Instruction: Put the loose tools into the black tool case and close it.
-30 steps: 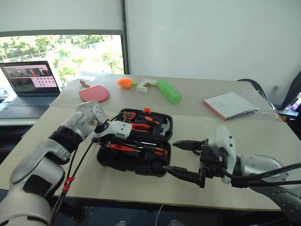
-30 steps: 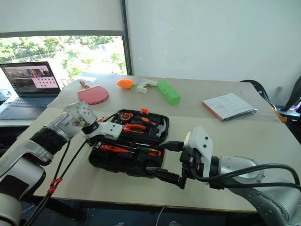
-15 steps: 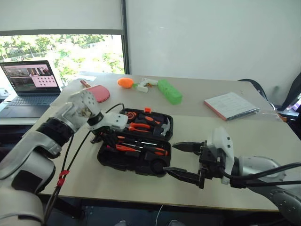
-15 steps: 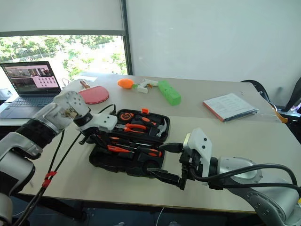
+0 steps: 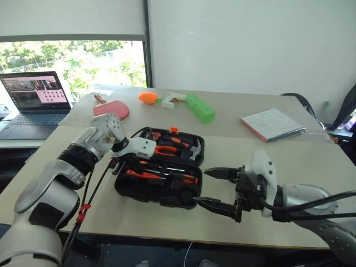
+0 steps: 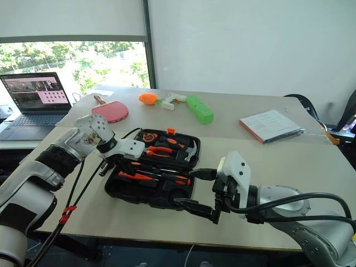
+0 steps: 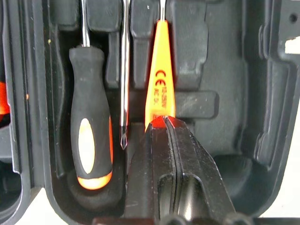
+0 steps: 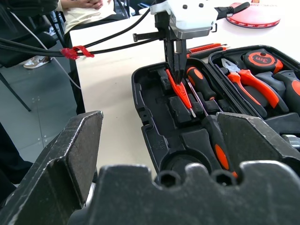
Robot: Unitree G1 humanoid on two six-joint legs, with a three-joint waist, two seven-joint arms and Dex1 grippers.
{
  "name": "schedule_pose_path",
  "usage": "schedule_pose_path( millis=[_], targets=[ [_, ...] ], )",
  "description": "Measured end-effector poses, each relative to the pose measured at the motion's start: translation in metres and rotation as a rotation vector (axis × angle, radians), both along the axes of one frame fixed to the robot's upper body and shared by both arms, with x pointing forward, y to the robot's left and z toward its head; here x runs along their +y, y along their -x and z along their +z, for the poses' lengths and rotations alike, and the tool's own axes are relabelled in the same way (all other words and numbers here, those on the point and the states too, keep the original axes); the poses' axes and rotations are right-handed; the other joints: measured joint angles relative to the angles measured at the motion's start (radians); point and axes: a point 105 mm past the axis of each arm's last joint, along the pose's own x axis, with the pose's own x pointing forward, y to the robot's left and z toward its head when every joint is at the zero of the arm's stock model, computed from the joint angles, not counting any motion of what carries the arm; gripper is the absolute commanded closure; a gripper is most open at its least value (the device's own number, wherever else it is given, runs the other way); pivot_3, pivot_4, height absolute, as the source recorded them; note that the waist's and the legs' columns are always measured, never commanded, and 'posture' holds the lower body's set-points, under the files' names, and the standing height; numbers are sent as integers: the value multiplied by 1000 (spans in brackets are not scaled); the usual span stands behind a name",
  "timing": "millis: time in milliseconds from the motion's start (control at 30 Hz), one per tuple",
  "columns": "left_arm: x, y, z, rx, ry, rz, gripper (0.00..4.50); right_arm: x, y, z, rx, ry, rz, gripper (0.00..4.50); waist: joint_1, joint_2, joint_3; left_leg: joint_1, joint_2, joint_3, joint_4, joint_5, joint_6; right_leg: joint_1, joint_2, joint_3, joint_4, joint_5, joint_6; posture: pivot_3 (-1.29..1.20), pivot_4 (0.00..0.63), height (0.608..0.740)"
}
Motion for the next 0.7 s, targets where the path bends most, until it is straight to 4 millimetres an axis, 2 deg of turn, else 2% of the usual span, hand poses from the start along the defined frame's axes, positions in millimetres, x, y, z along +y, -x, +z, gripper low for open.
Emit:
schedule_pose_path(
  millis=[700],
  targets=[
    [3,-2,-8,-54,-49,-52,4447,0,-1,0,2,-6,-11,0,0,1,-1,3,0,0,0,0,0,3,0,0,0,0,0,0,150,738]
  ],
)
